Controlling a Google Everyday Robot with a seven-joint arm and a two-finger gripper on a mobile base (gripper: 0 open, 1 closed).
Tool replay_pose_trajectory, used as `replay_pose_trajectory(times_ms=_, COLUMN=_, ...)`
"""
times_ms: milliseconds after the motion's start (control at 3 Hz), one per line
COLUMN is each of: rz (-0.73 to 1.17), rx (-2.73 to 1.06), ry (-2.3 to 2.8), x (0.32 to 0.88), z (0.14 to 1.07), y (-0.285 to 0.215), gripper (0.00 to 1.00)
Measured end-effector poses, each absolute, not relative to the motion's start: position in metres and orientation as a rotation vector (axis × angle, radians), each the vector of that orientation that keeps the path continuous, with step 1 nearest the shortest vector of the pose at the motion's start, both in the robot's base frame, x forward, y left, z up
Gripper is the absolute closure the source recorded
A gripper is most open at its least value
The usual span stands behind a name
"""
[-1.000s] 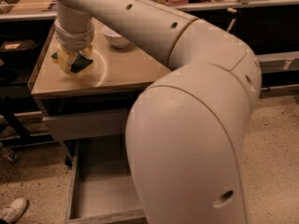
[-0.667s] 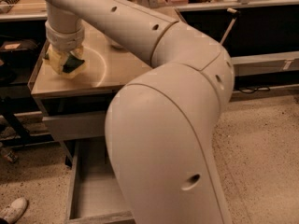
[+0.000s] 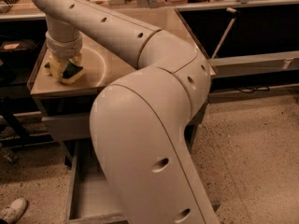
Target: Pick sponge from middle drawer and place on counter
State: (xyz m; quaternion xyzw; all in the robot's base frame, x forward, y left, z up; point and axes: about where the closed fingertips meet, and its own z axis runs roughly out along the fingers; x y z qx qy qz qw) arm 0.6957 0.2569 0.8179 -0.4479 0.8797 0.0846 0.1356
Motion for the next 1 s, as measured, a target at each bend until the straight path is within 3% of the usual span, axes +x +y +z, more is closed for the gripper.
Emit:
replay_pose_trajectory(times_ms=333, rz=0.251, rx=-1.296, ry=2.556, x=0.6979, z=0.8136, y=0.2544, gripper=1.0)
replay_pose_trajectory(times_ms=1000, rz=0.251, rx=-1.296, ry=2.556, x=0.6979, z=0.8136, y=0.2544, gripper=0.58)
